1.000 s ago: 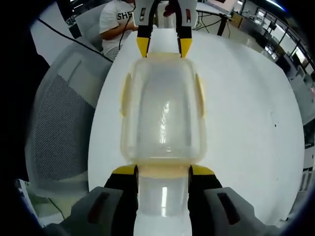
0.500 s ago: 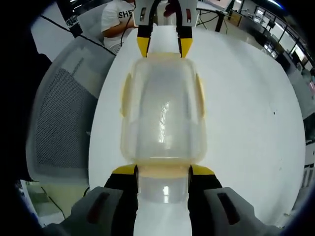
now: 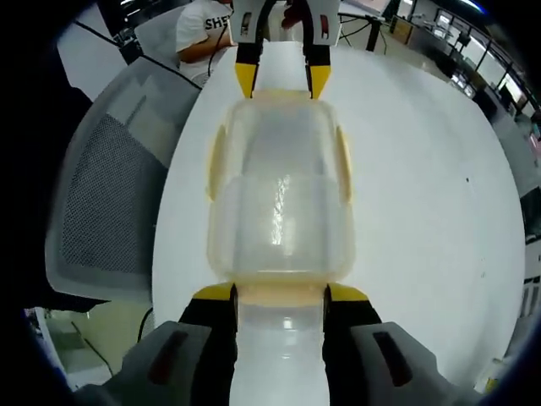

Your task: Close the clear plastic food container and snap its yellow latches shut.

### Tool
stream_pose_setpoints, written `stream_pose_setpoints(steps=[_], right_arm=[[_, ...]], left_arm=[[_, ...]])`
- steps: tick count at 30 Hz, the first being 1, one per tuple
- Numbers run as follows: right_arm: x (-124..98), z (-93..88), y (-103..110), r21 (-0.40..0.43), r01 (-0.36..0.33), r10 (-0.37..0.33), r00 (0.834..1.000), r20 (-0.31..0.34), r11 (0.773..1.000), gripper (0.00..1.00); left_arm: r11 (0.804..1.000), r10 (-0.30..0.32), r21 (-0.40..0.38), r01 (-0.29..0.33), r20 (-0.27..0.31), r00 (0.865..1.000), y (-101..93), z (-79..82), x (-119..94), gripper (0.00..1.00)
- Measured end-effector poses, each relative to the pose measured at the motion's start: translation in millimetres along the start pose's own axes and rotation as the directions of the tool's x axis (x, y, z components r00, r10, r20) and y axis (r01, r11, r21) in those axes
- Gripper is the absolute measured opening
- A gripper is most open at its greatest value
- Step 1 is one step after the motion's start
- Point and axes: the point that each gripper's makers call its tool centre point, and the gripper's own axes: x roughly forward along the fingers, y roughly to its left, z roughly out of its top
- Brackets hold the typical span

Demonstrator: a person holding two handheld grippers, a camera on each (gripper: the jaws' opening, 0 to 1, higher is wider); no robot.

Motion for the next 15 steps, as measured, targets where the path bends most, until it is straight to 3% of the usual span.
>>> stream_pose_setpoints(steps=[15], right_arm=[[-14.9,-42.5,-0.4,0.02,0.012,-0.012,1.0,-0.026,1.0,0.36]], left_arm=[[1.0,-0.007,0.019,0.007,0.028,1.0,0.2,39.8,20.9,0.34]])
